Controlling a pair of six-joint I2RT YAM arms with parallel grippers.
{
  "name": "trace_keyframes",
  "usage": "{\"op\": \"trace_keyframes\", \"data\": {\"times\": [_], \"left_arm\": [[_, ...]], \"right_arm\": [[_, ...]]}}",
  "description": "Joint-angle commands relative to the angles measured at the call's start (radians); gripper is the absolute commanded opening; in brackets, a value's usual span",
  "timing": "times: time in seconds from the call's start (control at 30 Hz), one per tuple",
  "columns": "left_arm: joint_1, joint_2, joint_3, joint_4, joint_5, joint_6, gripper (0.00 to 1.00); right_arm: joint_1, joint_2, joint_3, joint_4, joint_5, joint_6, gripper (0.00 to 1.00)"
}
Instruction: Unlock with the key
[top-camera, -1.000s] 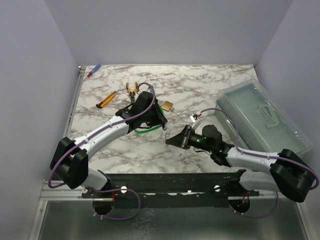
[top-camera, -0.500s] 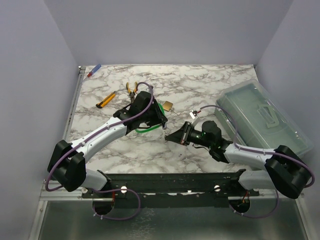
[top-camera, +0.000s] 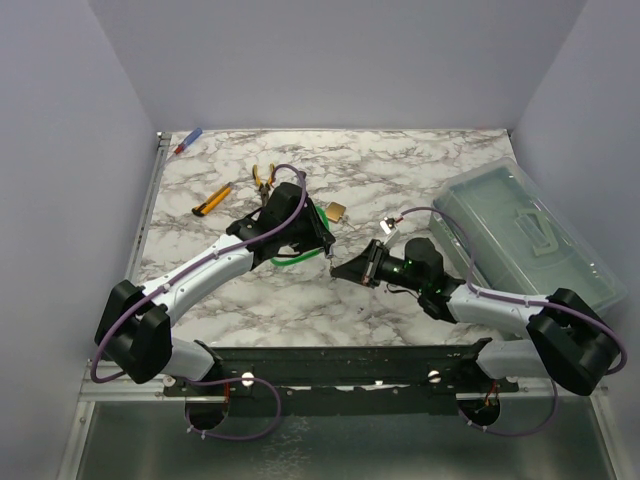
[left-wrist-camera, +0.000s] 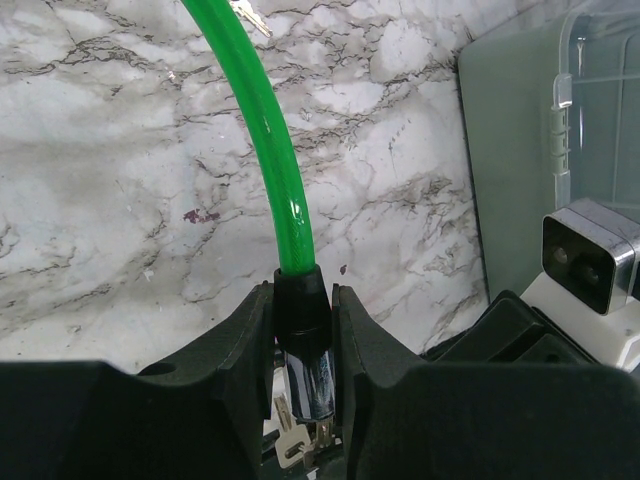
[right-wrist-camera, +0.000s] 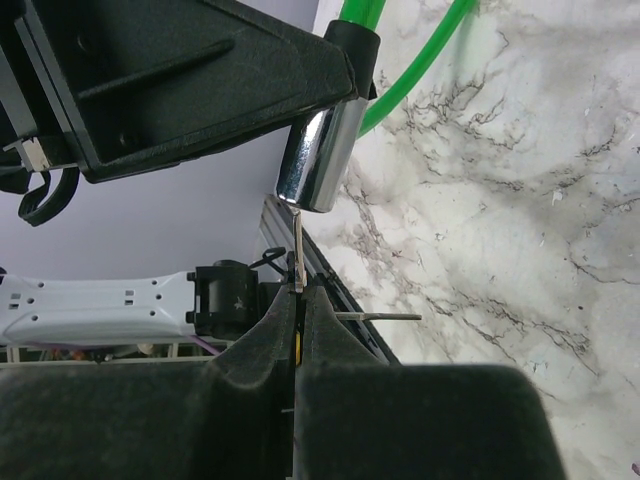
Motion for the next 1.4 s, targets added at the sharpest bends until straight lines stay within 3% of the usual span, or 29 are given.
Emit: {"op": "trace_keyframes", "data": {"times": [0.0,1.37], "left_arm": [[0.007,-0.030,-0.006,0.041,0.022,-0.006,0.00],[0.008,-0.039,-0.019,0.052,0.026,-0.009,0.00]], "right_arm": [[-0.014,0.011,0.025,0.014,-0.028,-0.015,0.00],[-0.048,0.039,0.019,0.062,-0.058,0.000,0.00]]}}
